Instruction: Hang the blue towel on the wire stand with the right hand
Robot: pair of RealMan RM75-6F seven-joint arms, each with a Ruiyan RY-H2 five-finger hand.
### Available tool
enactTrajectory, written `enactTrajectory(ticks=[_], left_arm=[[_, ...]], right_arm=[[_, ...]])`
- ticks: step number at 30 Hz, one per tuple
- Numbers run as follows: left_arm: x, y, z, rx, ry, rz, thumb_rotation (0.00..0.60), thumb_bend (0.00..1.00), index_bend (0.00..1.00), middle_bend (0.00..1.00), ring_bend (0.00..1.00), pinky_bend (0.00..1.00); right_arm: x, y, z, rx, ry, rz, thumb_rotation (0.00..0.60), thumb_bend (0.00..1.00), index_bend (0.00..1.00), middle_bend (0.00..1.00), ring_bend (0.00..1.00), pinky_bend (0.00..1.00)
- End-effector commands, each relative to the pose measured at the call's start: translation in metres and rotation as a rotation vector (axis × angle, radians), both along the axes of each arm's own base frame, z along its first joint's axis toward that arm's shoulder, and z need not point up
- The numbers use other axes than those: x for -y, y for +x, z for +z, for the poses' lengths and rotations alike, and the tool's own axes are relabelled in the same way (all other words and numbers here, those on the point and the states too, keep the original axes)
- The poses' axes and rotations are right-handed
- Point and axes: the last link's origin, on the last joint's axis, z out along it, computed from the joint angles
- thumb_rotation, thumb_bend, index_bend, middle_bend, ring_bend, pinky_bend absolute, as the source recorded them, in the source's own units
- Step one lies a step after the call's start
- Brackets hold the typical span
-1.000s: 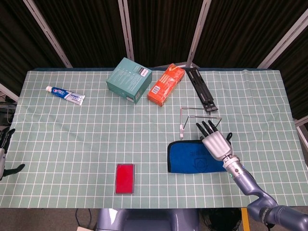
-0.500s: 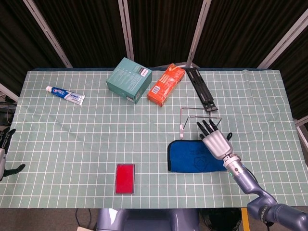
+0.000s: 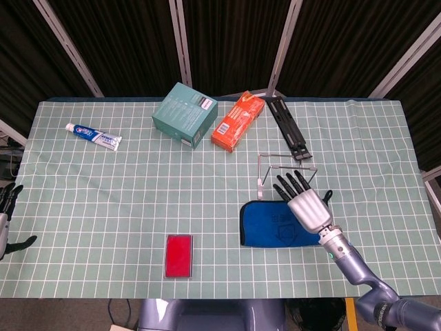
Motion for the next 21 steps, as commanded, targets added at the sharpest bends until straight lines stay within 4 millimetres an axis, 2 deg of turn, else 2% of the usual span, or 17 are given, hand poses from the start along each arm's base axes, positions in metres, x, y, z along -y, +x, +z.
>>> enactTrajectory(ticks=[1,7,14,21], left_arm=[[0.000,0.000,0.001,0.001,0.002,0.001,0.600,0.00,0.00,0.00,0.00,0.00],[-0.001,-0.003,0.001,0.004,0.002,0.010,0.600,0.00,0.00,0.00,0.00,0.00],[-0.002,-0.006,0.002,0.002,0.005,0.022,0.600,0.00,0.00,0.00,0.00,0.00],[-0.006,-0.012,0.000,-0.004,-0.001,0.046,0.600,0.00,0.00,0.00,0.00,0.00]], right_arm=[[-0.005,0.016,0.002,0.002,0.071,0.073,0.600,0.00,0.10,0.00,0.00,0.00],[-0.005,0.040,-0.009,-0.053,0.195,0.181,0.600,0.08,0.14,0.00,0.00,0.00],[0.012,0.063,-0.031,-0.184,0.255,0.245,0.600,0.13,0.22,0.00,0.00,0.00],[0.028,0.078,-0.056,-0.264,0.273,0.264,0.600,0.14,0.24,0.00,0.00,0.00]])
